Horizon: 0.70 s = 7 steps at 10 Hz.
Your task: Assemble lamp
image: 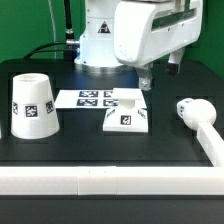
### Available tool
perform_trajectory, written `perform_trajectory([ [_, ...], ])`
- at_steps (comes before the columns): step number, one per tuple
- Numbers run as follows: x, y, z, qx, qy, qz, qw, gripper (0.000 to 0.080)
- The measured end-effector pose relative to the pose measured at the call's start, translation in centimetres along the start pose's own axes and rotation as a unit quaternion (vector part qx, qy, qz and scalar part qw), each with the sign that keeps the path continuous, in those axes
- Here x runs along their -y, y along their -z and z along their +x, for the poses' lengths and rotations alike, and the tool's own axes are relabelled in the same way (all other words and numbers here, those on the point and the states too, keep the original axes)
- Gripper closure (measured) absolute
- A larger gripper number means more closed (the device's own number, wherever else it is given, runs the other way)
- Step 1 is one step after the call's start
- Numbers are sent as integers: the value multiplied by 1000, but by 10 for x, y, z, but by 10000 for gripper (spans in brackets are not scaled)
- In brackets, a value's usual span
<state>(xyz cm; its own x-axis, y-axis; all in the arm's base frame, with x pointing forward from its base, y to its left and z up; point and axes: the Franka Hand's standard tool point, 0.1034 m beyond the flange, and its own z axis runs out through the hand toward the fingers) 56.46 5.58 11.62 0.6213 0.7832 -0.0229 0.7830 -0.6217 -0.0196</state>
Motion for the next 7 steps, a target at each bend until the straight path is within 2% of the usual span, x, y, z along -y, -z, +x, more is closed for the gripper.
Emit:
perform_trajectory([
  [6,1,-1,-3,-1,1,-1,1000,100],
  [7,8,-5,-20,-3,8,-5,1000,100],
])
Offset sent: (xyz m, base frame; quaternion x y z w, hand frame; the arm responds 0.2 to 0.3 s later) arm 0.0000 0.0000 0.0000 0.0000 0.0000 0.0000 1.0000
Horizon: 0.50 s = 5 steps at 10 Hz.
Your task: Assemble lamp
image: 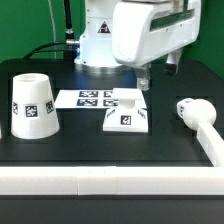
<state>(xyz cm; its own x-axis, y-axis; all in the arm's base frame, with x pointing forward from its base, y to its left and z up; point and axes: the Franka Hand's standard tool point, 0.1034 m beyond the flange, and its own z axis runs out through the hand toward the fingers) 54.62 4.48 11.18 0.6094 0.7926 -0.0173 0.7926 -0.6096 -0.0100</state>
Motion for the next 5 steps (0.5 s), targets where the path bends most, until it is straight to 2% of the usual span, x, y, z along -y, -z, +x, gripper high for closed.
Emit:
perform_trajectory([
  [1,7,-5,-21,4,2,2,1000,100],
  [3,19,-22,-57,-1,6,-2,1000,100],
  [4,23,-27,-67,1,1,1,1000,100],
  [5,22,-26,-65,1,-10,1,1000,100],
])
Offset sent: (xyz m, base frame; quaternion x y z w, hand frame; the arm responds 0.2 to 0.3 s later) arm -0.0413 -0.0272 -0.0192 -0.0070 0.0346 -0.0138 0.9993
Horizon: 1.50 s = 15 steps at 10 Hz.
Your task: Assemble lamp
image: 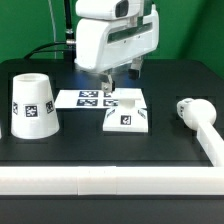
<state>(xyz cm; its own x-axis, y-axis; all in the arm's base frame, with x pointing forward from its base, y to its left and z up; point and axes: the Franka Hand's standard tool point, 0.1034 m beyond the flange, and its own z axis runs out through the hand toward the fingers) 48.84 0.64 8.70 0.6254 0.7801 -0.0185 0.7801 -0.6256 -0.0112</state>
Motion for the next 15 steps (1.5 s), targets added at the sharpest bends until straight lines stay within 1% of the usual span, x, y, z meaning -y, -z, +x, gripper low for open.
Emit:
perform_trajectory([
  [1,0,0,0,0,1,0,1000,100],
  [3,1,-1,0,0,-52,1,999,100],
  [4,1,-1,1,0,-91,1,996,100],
  [5,2,-1,0,-1,-144,4,990,100],
  [6,5,-1,-2,0,-217,11,976,100],
  [7,8,-2,-1,0,-309,17,951,100],
  [8,9,-2,0,-3,-352,24,936,100],
  [11,12,-2,3,-4,-435,30,900,100],
  [12,13,-3,4,-4,-467,33,884,100],
  [13,14,-6,3,-5,-481,32,876,100],
  [15,22,-15,-1,-5,-486,31,874,100],
])
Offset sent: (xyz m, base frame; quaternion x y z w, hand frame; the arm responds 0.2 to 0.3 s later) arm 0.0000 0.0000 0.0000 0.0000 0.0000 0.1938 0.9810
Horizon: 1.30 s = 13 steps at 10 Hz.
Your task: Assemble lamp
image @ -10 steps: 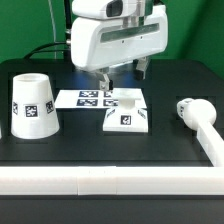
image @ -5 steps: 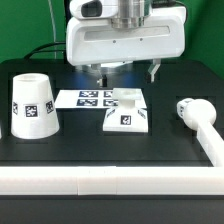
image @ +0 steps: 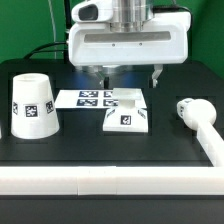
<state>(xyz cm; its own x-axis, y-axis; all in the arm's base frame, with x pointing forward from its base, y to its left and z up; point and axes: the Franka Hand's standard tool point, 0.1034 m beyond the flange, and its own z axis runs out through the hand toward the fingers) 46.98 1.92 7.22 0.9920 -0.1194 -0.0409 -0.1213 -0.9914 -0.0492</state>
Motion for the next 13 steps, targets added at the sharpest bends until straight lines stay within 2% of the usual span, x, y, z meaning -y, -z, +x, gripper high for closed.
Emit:
perform_trajectory([
  [5,-5,-22,-13,3,19,-1,1000,100],
  [8,-4,-23,-14,5,22,-1,1000,100],
  [9,-4,-23,-14,5,22,-1,1000,226],
  [10,-4,-23,-14,5,23,-1,1000,226],
  [11,-4,-23,-14,5,23,-1,1000,267],
  [13,-4,-23,-14,5,23,-1,1000,267],
])
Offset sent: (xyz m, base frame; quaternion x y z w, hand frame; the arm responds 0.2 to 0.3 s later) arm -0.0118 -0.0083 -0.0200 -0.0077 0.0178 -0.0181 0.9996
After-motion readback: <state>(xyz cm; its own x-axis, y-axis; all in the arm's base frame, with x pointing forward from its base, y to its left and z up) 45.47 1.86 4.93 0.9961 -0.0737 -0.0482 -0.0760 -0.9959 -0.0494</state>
